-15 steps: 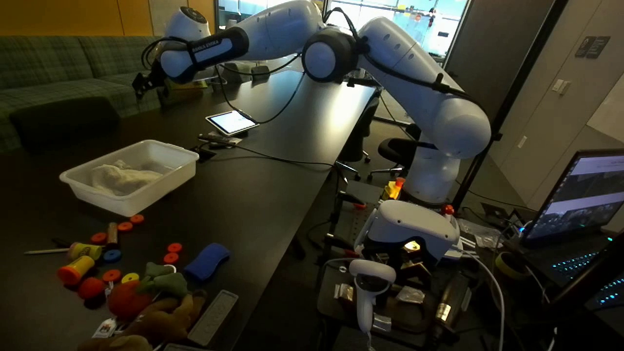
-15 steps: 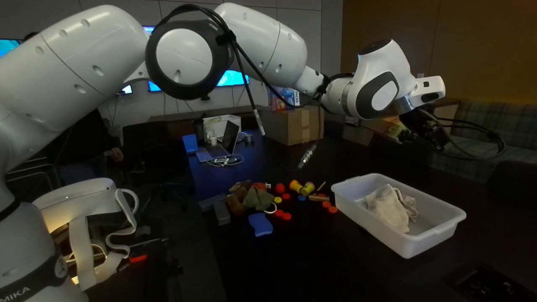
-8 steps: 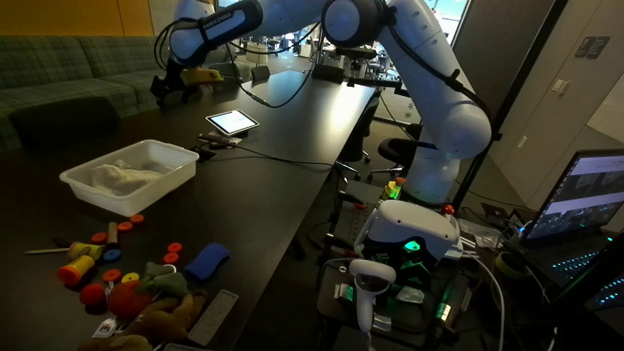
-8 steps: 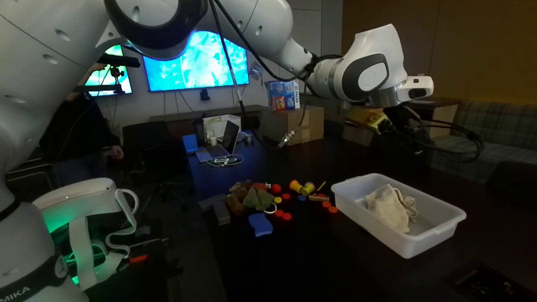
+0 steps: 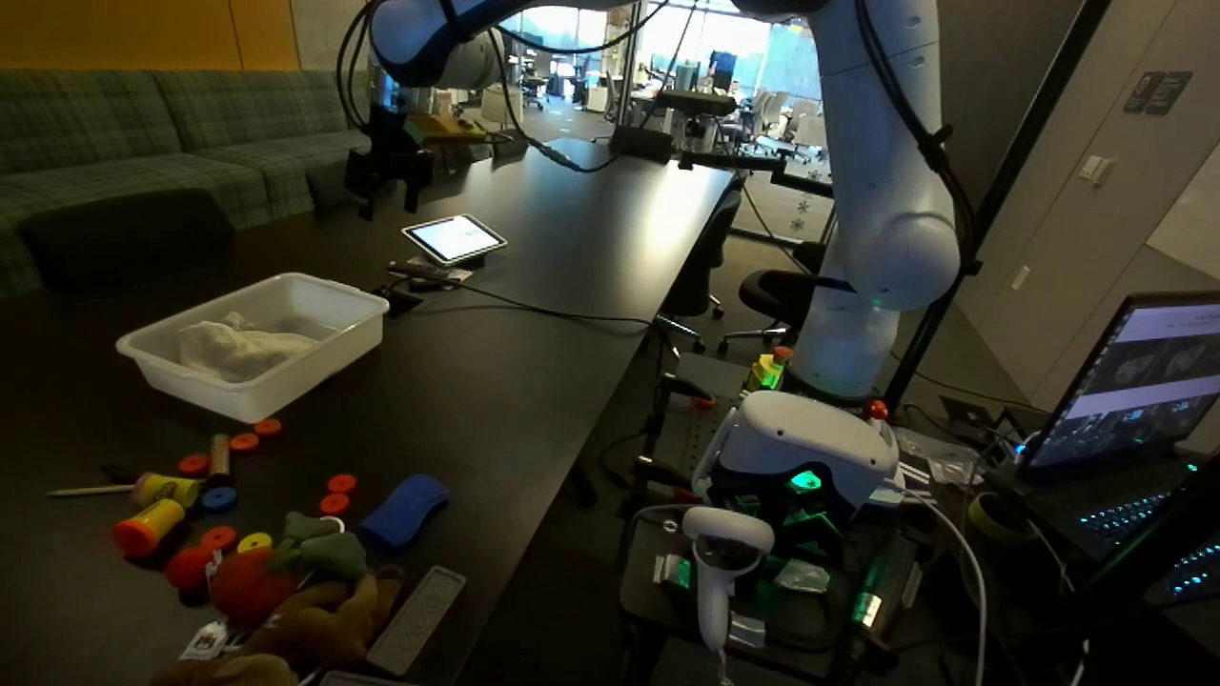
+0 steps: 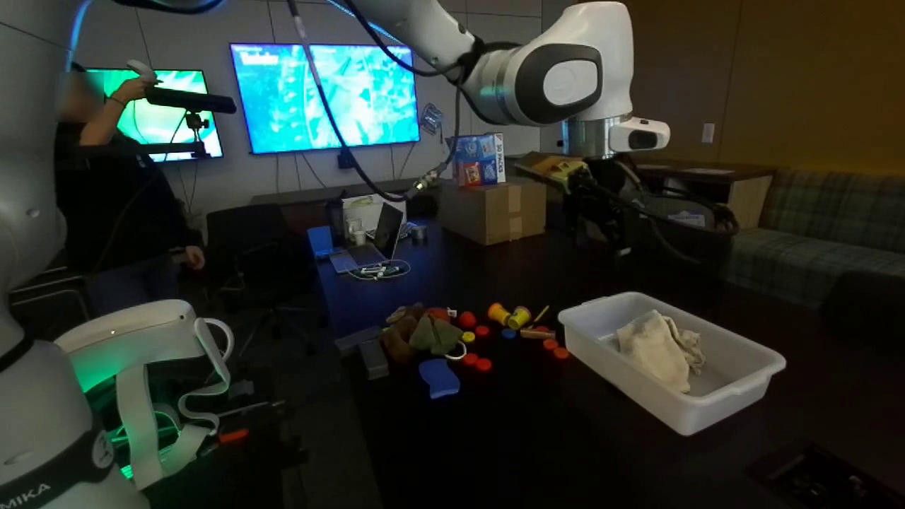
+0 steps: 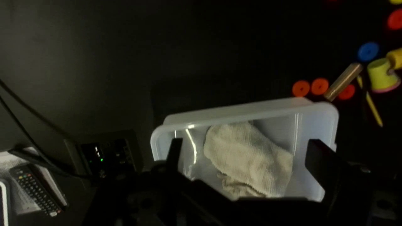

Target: Use the white towel to move the objects to the left, then put the towel in the bowl

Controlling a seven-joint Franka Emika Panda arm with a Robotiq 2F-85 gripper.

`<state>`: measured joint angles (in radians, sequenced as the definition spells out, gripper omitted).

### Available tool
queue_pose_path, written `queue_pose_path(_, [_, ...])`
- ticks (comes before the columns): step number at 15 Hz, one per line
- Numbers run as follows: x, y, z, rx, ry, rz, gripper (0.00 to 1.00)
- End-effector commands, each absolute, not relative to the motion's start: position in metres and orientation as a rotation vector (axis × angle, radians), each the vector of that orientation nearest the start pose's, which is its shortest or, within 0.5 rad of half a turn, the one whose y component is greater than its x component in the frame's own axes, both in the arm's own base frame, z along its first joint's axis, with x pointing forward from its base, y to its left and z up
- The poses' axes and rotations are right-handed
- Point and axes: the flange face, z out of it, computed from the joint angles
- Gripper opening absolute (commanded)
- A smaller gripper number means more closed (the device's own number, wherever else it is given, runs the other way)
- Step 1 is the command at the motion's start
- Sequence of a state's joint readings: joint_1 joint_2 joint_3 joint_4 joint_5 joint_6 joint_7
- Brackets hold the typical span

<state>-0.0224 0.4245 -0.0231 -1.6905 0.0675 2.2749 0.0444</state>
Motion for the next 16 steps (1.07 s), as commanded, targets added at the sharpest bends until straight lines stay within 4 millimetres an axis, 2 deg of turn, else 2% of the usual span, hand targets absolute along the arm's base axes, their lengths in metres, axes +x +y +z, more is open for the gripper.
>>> queue_pose_path(1, [0.605, -0.023, 0.395, -3.038, 0.059, -0.078, 1.00])
queue_pose_path(7, [0.502, -0.034, 0.441, -2.921, -0.136, 0.115, 1.00])
queue_pose_path(12, [0.412, -0.057, 0.488, -2.825, -0.270, 0.207, 1.00])
queue_pose_path(15, [0.379, -0.070, 0.512, -2.785, -0.333, 0.209, 1.00])
queue_pose_path(16, [0.404, -0.066, 0.500, -2.814, -0.279, 0.250, 1.00])
